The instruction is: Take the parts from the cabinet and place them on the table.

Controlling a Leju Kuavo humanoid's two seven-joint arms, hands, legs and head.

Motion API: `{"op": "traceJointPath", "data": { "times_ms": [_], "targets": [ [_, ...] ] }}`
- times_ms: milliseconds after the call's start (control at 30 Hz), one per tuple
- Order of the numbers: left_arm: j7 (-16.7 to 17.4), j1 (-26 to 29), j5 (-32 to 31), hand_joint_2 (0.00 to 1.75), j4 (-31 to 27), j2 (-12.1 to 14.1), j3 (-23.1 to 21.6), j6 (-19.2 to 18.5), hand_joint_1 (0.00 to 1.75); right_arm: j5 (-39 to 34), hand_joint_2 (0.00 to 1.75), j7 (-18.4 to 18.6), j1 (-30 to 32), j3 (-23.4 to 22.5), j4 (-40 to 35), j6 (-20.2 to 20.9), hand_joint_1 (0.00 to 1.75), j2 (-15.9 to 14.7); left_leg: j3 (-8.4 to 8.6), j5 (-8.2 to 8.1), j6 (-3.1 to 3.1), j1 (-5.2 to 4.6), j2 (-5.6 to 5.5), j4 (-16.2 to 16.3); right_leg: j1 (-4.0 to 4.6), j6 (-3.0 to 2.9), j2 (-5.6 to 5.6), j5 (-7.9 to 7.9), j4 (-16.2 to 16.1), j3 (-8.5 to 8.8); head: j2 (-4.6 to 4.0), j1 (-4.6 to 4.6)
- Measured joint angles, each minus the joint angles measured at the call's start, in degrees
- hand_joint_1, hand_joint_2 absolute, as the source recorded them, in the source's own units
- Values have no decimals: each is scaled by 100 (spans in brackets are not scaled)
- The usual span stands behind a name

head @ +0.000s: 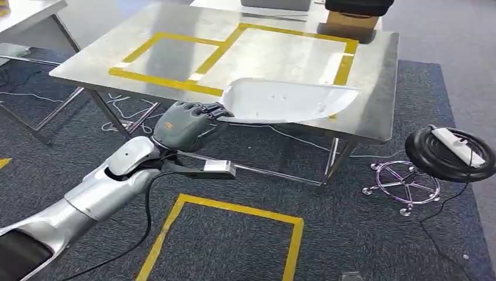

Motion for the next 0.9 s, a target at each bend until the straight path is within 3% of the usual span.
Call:
{"op": "traceJointPath", "data": {
  "times_ms": [33, 67, 167, 200, 300, 367, 400, 500, 533, 567, 600, 667, 700, 733, 767, 867, 900],
  "targets": [
    [0, 10, 0, 175, 0, 0, 0, 0, 175, 0, 175, 0, 12, 0, 0, 0, 0, 0, 26, -24, -1, -11, -9, 0, 5, -10, 0, 63, 130, -148, 0, -2],
    [0, 13, -2, 175, 0, 0, -2, 0, 175, 0, 175, 0, 21, 0, 0, 0, 0, 0, 62, -54, -2, -17, -20, 1, 9, -27, 0, 265, -28, -138, 0, -2],
    [0, 11, 0, 175, 0, -4, -2, 2, 175, 0, 175, 0, 18, 0, 0, -2, 0, 0, 226, -165, -45, -21, -32, 1, 17, -103, 0, 1145, -1427, 408, 0, 2],
    [0, 8, 0, 175, 0, -4, -2, 4, 175, 0, 175, 0, 17, 0, 0, 0, 0, 0, 239, -201, -86, -57, -38, 11, 41, -99, 9, 1096, -1609, 535, 0, 4],
    [0, 7, 0, 175, 0, -2, 0, 9, 175, -2, 175, 2, 12, 0, 0, -2, 0, -2, 238, -210, -164, -27, -47, -24, 66, -152, 16, 1053, -1678, 554, 0, 0],
    [0, 10, 0, 175, -4, 0, 11, 15, 175, 0, 175, 2, 15, -2, 0, -7, 0, -9, 263, -270, -234, -21, -35, -1, 10, -202, 15, 1060, -1744, 637, 0, 0],
    [0, -2, 0, 175, -4, 7, 17, 17, 175, 2, 175, 0, 9, 0, 0, -7, 0, -9, 174, -398, -265, -25, -27, 228, 6, -245, 14, 1033, -1753, 673, 0, -31],
    [0, 32, 0, 175, -4, 4, 13, 15, 175, 2, 175, 0, 4, 0, 0, -4, 0, -9, -590, -905, -329, 1, -24, 1563, -3, -274, -1, 969, -1753, 732, 0, -41],
    [0, 49, 0, 175, -4, 11, 15, 15, 175, 2, 175, 2, 11, 0, 0, -4, 0, -9, -764, -901, -341, 11, -24, 1779, -5, -276, 0, 950, -1753, 751, 0, -42],
    [2, 62, 0, 175, -4, 20, 15, 15, 175, 2, 175, 2, 16, 0, 0, -4, 0, -9, -794, -746, -348, 23, -23, 1717, -9, -272, 5, 927, -1752, 780, 0, -39],
    [2, 65, 0, 175, -4, 28, 15, 15, 175, 4, 175, 2, 19, 0, 0, -4, 0, -9, -698, -479, -349, 32, -22, 1424, -16, -258, 11, 900, -1752, 818, 0, -42],
    [2, 62, 0, 175, -4, 31, 18, 15, 175, 4, 175, 0, 15, 0, 0, -4, 0, -7, -256, 124, -365, 48, -2, 424, -43, -206, 25, 830, -1751, 915, 0, -37],
    [2, 59, 0, 175, -4, 31, 15, 15, 175, 4, 175, 0, 12, 0, 0, -4, 0, -11, -132, 187, -392, 64, 45, 132, -14, -161, 31, 796, -1744, 920, 0, -55],
    [2, 52, 0, 175, -4, 31, 15, 15, 175, 4, 175, 2, 4, 0, 0, -4, 0, -15, -58, 78, -300, 44, 2, -18, 11, -134, 46, 761, -1703, 897, 0, -79],
    [2, 67, 0, 175, -4, 28, 15, 18, 175, 4, 175, 0, 6, 0, 0, -7, 0, -15, -79, 71, -241, 38, 5, 17, 13, -116, 42, 762, -1743, 904, 0, -35],
    [2, 72, -2, 175, -7, 50, 24, 24, 175, 15, 175, 2, 21, 0, 0, -4, 0, -15, -48, 45, -107, 45, 3, -7, -13, -18, 24, 704, -1763, 909, 2, -42],
    [2, 70, 0, 175, -7, 48, 26, 30, 175, 22, 175, 0, 17, 0, 0, -4, 0, -15, -21, 22, -71, 42, 2, -7, -10, -8, -1, 610, -1585, 856, 0, -7]
  ]
}}
